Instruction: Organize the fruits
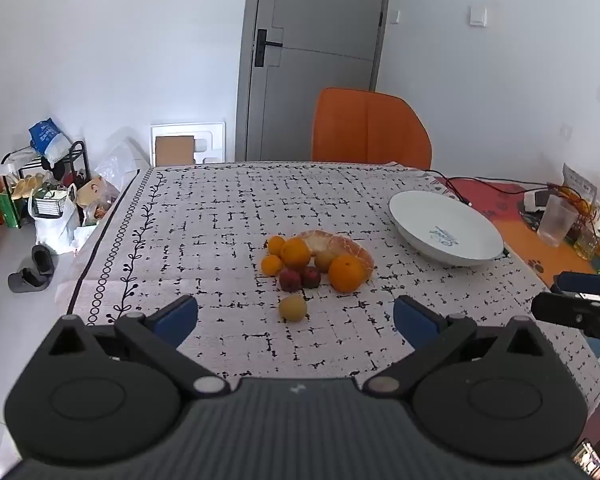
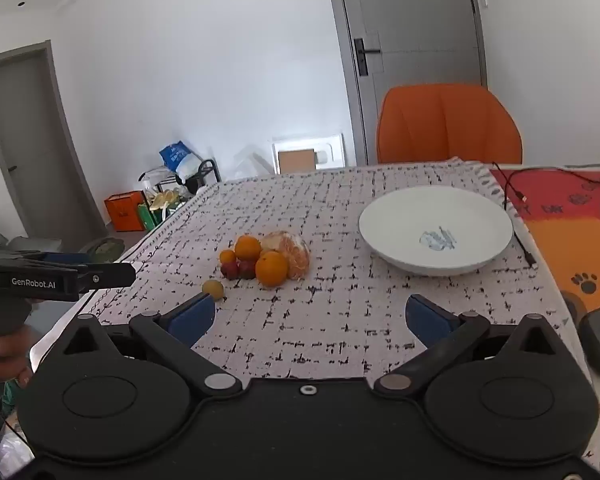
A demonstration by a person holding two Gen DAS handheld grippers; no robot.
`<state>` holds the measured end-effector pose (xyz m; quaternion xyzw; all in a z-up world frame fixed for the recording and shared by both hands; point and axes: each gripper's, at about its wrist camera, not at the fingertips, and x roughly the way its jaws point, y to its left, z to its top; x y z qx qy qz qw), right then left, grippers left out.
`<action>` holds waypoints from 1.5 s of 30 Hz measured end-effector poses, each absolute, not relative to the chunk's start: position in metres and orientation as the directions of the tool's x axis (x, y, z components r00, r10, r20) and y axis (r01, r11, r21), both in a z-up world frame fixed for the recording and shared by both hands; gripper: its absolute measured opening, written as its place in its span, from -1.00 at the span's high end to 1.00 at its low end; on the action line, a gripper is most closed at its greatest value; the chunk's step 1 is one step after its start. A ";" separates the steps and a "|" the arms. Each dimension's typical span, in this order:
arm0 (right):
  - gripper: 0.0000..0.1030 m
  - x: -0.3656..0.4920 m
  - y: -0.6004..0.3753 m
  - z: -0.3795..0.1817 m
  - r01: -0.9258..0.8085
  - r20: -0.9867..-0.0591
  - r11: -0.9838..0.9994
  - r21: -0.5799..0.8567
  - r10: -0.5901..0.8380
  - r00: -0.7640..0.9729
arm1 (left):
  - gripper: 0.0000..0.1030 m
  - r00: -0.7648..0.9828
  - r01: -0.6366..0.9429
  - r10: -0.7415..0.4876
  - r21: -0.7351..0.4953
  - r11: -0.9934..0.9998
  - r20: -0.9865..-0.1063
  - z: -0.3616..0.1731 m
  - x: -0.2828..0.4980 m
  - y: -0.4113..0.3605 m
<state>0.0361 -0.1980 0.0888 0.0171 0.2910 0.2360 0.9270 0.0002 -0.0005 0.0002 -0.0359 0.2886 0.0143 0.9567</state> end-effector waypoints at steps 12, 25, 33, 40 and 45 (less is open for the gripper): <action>-1.00 0.036 -0.198 0.090 -0.413 -0.525 0.900 0.141 0.422 0.739 | -1.00 0.834 -0.040 -0.016 -0.090 0.995 -0.551 -0.001 -0.001 0.002; -1.00 0.037 -0.197 0.087 -0.403 -0.541 0.905 0.132 0.407 0.736 | -1.00 0.835 -0.035 -0.024 -0.097 0.995 -0.550 -0.001 -0.002 0.002; -1.00 0.036 -0.196 0.089 -0.407 -0.541 0.906 0.112 0.399 0.740 | -1.00 0.838 -0.032 -0.027 -0.099 0.995 -0.544 0.001 -0.002 0.001; -1.00 0.036 -0.195 0.088 -0.408 -0.545 0.907 0.108 0.397 0.738 | -1.00 0.837 -0.031 -0.025 -0.093 0.995 -0.546 0.000 -0.002 0.000; -1.00 0.037 -0.193 0.086 -0.418 -0.551 0.903 0.101 0.401 0.732 | -1.00 0.840 -0.030 -0.023 -0.088 0.996 -0.543 0.000 -0.003 0.000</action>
